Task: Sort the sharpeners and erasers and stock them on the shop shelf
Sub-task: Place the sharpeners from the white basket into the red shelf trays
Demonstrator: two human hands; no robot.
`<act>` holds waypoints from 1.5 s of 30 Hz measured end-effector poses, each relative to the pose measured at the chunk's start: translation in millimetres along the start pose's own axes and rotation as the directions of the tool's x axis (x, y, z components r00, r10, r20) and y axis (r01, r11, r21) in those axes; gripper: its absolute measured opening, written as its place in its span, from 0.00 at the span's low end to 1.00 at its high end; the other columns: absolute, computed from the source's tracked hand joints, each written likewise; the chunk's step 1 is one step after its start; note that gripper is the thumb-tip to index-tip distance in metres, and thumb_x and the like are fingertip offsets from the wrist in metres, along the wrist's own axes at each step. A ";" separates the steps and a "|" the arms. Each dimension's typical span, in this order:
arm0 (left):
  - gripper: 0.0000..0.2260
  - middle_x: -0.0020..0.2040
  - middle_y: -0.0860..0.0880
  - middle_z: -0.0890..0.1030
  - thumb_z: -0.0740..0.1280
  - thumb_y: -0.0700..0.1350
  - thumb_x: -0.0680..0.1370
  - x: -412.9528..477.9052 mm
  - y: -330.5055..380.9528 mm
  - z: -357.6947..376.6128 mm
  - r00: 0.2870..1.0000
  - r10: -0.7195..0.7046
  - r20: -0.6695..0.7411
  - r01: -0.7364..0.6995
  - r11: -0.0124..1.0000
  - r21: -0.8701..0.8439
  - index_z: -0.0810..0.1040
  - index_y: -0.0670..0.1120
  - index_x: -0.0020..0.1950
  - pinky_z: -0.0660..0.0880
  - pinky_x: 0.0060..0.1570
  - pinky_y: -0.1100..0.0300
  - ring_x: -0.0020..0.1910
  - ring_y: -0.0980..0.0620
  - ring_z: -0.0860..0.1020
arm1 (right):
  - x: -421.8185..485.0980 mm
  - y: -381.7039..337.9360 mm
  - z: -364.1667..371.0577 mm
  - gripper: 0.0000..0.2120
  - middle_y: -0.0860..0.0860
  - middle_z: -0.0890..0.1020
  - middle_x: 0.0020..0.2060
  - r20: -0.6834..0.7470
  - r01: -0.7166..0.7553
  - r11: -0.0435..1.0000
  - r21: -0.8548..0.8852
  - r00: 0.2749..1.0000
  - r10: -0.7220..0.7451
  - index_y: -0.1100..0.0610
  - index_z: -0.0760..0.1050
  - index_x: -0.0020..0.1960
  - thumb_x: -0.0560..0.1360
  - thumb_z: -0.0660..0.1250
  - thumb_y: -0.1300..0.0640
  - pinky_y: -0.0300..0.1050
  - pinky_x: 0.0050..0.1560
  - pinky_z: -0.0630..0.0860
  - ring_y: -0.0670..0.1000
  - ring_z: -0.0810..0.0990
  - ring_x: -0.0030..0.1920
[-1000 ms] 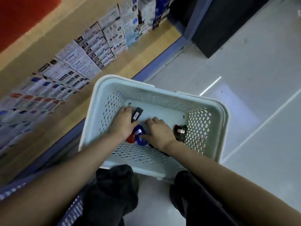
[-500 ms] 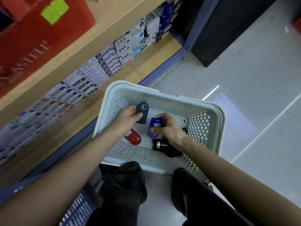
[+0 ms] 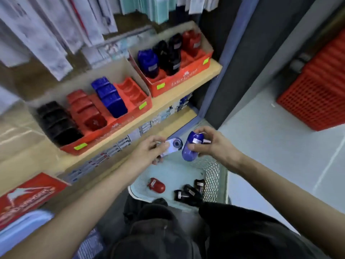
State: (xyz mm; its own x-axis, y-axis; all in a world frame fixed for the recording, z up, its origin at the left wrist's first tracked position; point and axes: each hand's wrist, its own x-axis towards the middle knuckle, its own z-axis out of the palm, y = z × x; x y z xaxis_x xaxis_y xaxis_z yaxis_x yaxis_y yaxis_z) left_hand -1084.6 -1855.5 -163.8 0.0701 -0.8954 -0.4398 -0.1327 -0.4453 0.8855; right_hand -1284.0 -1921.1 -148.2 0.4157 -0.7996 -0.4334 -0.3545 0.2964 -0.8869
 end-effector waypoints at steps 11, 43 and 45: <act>0.09 0.41 0.57 0.79 0.74 0.44 0.71 -55.9 117.3 -33.8 0.785 0.419 -0.457 -0.336 0.907 0.253 0.75 0.54 0.42 0.70 0.42 0.67 0.43 0.59 0.76 | 30.1 -137.8 9.4 0.18 0.48 0.77 0.47 -0.266 0.408 0.905 -0.120 0.865 -0.425 0.54 0.68 0.57 0.72 0.71 0.62 0.36 0.48 0.76 0.46 0.77 0.45; 0.11 0.48 0.51 0.80 0.68 0.38 0.75 -105.9 63.3 -132.9 0.676 0.191 -0.712 -0.317 0.947 -0.048 0.72 0.54 0.47 0.75 0.43 0.68 0.45 0.57 0.79 | 92.7 -124.4 43.2 0.23 0.59 0.78 0.57 0.140 0.311 0.117 -0.943 0.690 -0.710 0.62 0.77 0.61 0.77 0.57 0.47 0.57 0.59 0.69 0.63 0.75 0.55; 0.11 0.47 0.52 0.80 0.69 0.38 0.75 -101.1 71.0 -128.3 0.689 0.223 -0.689 -0.320 0.947 -0.014 0.72 0.52 0.49 0.75 0.41 0.71 0.43 0.58 0.78 | 88.8 -124.2 44.8 0.27 0.58 0.73 0.64 0.104 0.297 0.172 -0.939 0.724 -0.682 0.59 0.73 0.66 0.78 0.52 0.43 0.57 0.66 0.62 0.61 0.70 0.63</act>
State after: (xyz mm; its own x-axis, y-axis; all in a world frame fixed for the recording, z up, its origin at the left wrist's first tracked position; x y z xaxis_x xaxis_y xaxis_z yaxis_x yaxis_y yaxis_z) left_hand -974.3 -1796.1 -37.2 0.7002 -0.7140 -0.0025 -0.1345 -0.1353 0.9816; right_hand -1165.5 -2005.5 -83.7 0.6296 -0.7266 0.2749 -0.7243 -0.6770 -0.1307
